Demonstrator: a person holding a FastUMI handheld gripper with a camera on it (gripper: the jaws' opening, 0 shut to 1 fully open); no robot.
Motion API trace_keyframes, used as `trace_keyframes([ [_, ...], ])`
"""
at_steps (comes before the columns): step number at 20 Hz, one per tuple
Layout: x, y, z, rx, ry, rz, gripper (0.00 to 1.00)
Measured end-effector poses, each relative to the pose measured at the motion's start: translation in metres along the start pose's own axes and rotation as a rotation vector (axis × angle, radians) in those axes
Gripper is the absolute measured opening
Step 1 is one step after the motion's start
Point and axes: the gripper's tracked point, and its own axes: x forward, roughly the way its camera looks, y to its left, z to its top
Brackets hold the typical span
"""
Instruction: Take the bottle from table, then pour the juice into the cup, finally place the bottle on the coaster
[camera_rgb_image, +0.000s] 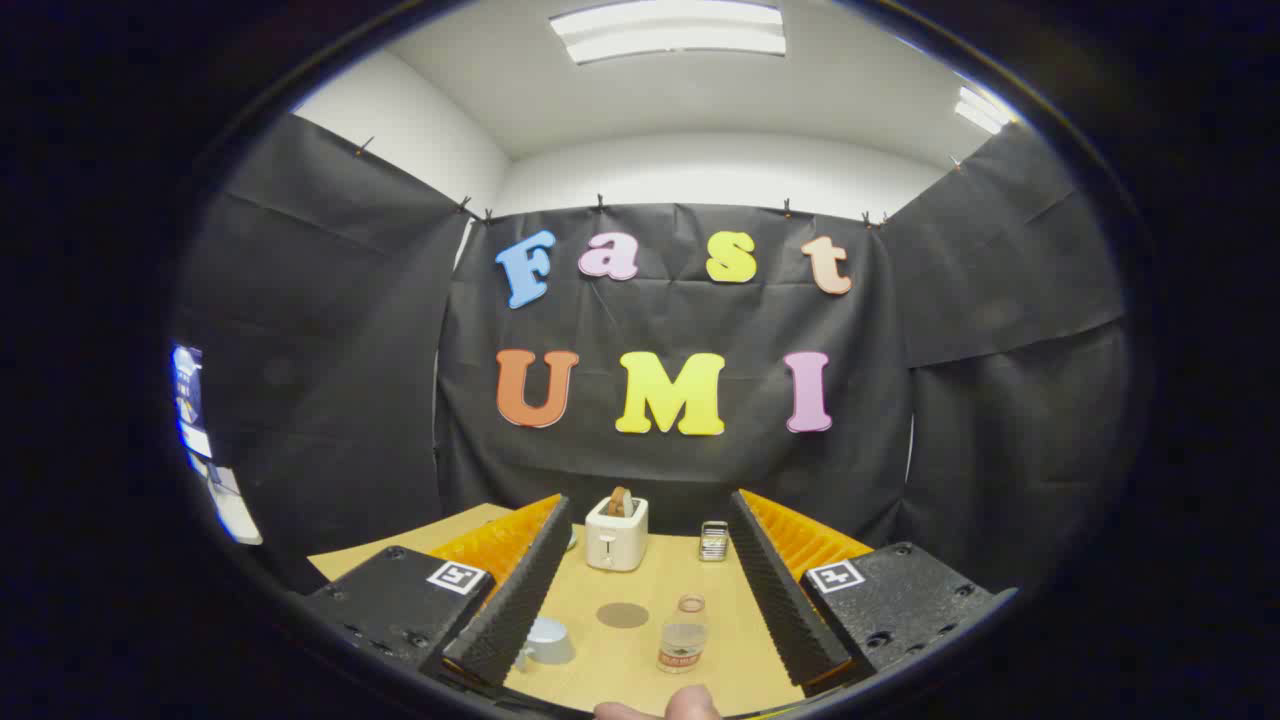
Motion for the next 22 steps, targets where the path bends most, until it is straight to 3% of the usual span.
trace_keyframes([
  [22, -0.010, -0.021, -0.005, 0.031, 0.027, -0.064, 1.00],
])
